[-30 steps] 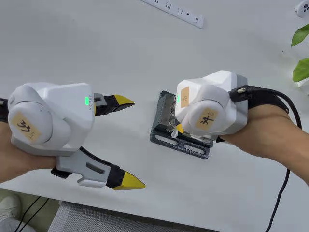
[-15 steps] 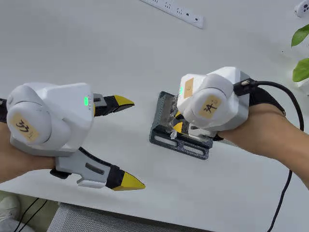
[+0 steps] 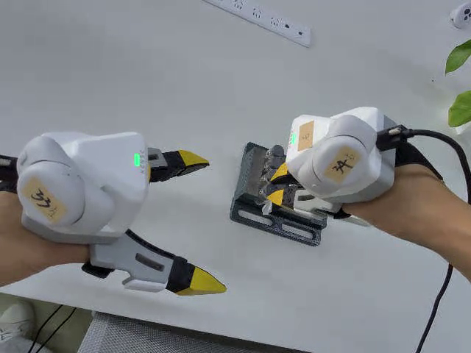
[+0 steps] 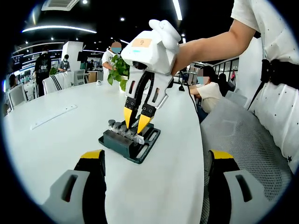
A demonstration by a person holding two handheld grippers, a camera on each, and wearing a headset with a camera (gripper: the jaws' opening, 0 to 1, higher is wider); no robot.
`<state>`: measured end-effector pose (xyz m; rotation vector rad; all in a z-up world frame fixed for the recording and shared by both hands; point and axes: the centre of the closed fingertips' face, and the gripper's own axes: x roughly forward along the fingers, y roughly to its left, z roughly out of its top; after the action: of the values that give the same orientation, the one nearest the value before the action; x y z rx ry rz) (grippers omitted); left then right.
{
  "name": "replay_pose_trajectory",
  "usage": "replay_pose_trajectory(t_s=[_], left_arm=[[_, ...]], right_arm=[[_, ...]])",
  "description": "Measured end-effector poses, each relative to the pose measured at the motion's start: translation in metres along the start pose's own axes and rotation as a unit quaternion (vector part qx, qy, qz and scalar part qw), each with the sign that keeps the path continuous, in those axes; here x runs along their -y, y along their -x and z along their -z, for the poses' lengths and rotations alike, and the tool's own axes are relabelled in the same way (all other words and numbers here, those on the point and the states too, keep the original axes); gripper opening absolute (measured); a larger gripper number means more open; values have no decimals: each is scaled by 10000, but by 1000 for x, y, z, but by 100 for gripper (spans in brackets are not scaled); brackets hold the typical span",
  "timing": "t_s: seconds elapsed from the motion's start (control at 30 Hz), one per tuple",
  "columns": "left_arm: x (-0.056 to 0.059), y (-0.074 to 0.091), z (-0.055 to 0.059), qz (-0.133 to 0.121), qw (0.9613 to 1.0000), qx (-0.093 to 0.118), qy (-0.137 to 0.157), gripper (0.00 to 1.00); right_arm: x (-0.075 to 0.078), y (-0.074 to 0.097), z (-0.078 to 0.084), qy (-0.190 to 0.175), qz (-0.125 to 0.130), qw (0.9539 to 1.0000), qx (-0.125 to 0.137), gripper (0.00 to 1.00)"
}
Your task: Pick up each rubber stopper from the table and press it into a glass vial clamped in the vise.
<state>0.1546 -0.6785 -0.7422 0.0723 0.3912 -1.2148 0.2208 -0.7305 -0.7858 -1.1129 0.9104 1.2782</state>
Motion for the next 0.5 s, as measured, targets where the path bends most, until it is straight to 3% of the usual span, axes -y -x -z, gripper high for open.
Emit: replay_pose_trajectory(t_s=[0.5], left_arm=[[1,-2,0,32,10000,-2,7,90]], right_arm=[[2,4,-2,-116,127,9997,161,10]])
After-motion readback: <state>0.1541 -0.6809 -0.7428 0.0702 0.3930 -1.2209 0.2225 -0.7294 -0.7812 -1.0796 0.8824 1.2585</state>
